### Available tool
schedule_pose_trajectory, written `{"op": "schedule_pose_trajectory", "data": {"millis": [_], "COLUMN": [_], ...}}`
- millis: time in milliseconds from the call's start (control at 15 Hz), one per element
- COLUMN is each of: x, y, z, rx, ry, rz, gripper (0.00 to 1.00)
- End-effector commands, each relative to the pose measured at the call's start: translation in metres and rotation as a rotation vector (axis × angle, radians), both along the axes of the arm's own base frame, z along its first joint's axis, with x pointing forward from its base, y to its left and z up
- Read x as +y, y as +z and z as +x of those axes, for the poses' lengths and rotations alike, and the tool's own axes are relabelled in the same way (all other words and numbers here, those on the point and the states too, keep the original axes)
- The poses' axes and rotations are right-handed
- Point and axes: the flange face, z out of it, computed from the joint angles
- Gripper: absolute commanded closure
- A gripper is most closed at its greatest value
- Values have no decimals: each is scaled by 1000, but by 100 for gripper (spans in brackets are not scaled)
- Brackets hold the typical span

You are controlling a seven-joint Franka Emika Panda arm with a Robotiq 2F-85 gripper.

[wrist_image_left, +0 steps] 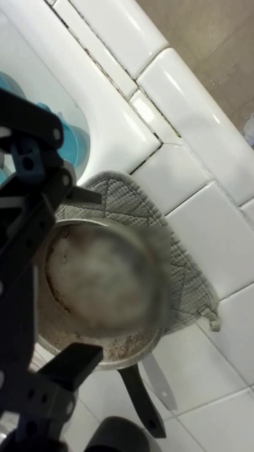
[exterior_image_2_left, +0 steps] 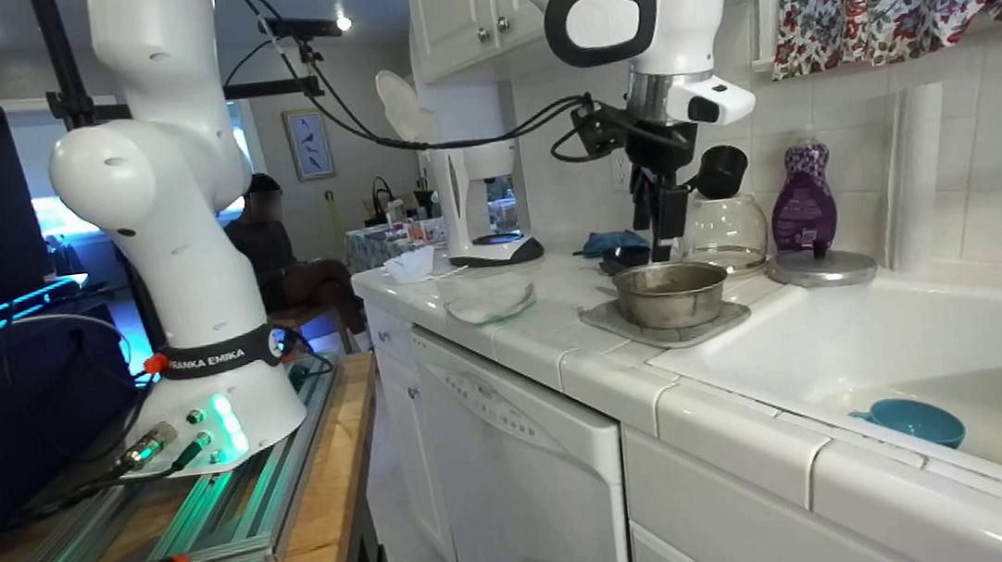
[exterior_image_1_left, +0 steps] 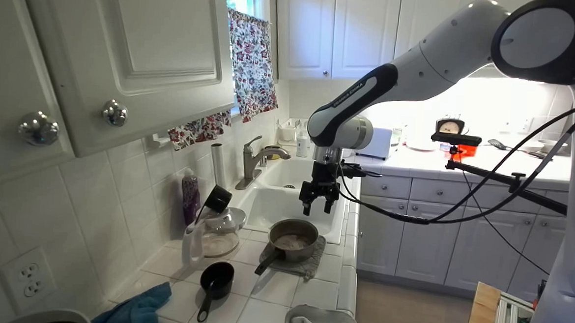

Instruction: Take the towel out of the small black pot and then spill the water in the pan into the sink then place the pot back

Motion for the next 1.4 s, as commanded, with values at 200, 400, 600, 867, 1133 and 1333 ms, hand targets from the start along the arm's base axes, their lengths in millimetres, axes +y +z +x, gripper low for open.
{"op": "schedule_pose_trajectory", "data": {"millis": [200, 400, 600, 867, 1133, 1333], "x": [-14, -19, -24, -29, -31, -29], "y": [-11, -26, -49, -77, -84, -78], "z": [9, 14, 20, 33, 45, 55], "rx": [-27, -6, 24, 57, 65, 64], "ry": [-332, -384, -346, -204, -116, -74], "rz": [-26, -36, -5, 51, 54, 53], "gripper": [0, 0, 0, 2, 38, 61]}}
